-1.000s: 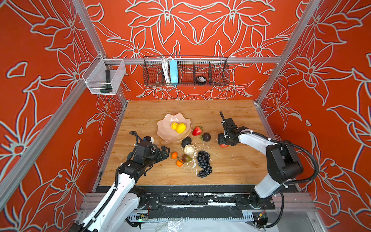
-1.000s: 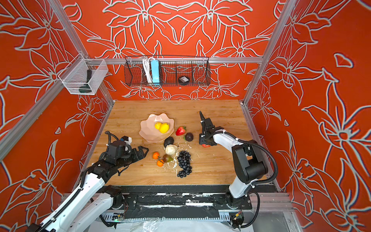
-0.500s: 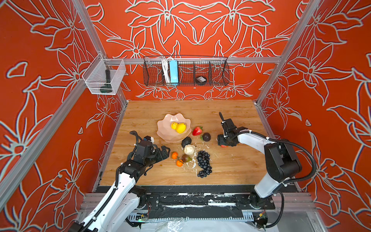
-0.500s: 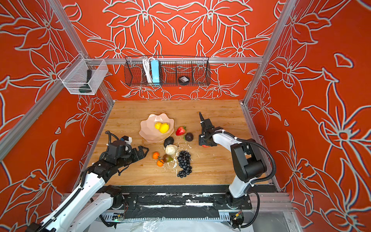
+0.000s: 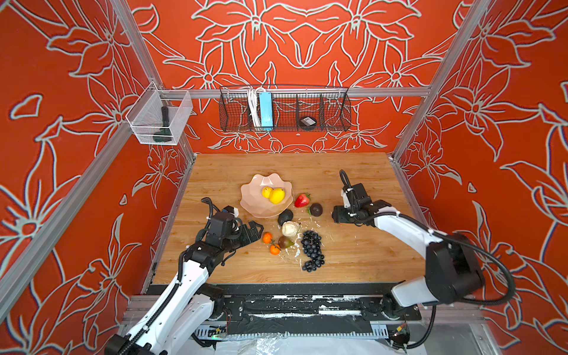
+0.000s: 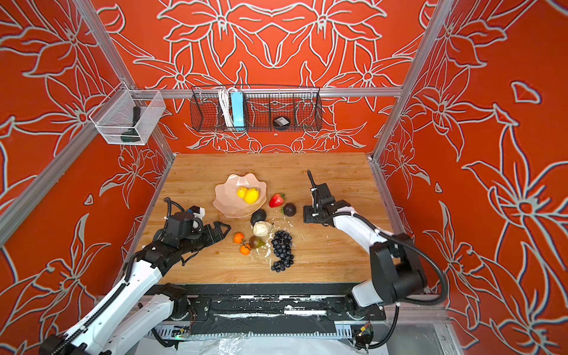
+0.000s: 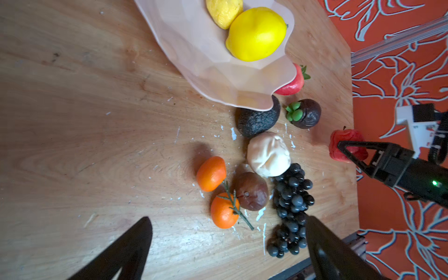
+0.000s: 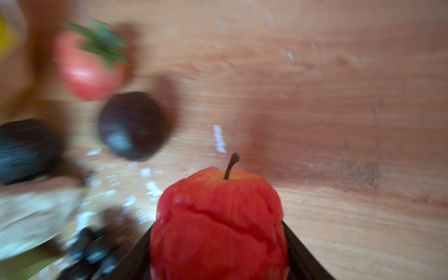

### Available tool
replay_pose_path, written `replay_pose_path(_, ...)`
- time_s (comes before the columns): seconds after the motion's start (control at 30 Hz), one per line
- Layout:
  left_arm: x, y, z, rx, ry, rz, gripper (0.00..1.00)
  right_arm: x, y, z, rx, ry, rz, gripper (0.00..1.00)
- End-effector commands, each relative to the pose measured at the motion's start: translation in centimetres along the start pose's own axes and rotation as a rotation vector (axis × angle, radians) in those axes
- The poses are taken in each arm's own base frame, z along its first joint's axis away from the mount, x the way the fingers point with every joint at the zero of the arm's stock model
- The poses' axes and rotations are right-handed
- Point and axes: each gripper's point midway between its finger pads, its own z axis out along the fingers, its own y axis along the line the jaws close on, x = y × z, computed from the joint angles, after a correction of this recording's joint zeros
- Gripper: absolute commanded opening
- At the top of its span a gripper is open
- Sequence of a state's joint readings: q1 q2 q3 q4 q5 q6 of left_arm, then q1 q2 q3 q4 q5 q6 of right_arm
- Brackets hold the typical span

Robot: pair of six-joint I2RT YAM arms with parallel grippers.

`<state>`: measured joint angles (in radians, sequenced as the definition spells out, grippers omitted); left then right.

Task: Arrange fruit in a fruit bowl
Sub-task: Pick up the fruit from the middle-right of the table, then place the fruit in the fruit bowl.

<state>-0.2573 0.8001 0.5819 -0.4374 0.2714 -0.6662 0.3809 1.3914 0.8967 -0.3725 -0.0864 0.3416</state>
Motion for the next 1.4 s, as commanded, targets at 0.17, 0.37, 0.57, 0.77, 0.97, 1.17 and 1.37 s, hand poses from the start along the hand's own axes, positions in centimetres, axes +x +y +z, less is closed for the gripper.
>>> replay_pose_path(0.17,-1.8,-5.8,-1.4,0.138,0.083,0.045,0.97,-0.5,11.7,-7.1,-0.418,-0.393,-0.394,0.62)
replay_pose_path(0.37,-1.9,-8.9,-2.3,0.205,0.146,0.108,0.93,1.8,15.8,-9.3,-0.609,-0.554,-0.545,0.60)
replay_pose_path(0.57,-0.4,-11.3,-2.8,0.235,0.172,0.228,0.84,4.7,18.5,-9.4,-0.673,-0.607,-0.708,0.60)
replay_pose_path(0.77,0.7,-12.3,-2.2,0.274,0.226,0.244,0.67,6.7,20.2,-8.9,-0.680,-0.645,-0.824,0.60)
replay_pose_path(0.97,1.9,-12.9,-1.5,0.270,0.280,0.282,0.56,7.2,21.1,-8.4,-0.656,-0.657,-0.862,0.60)
replay_pose_path(1.17,2.9,-12.5,-0.8,0.227,0.316,0.315,0.46,7.3,21.6,-8.0,-0.641,-0.653,-0.881,0.60)
replay_pose_path(1.37,3.6,-12.9,-0.4,0.233,0.341,0.331,0.36,7.3,21.9,-7.9,-0.635,-0.651,-0.889,0.60)
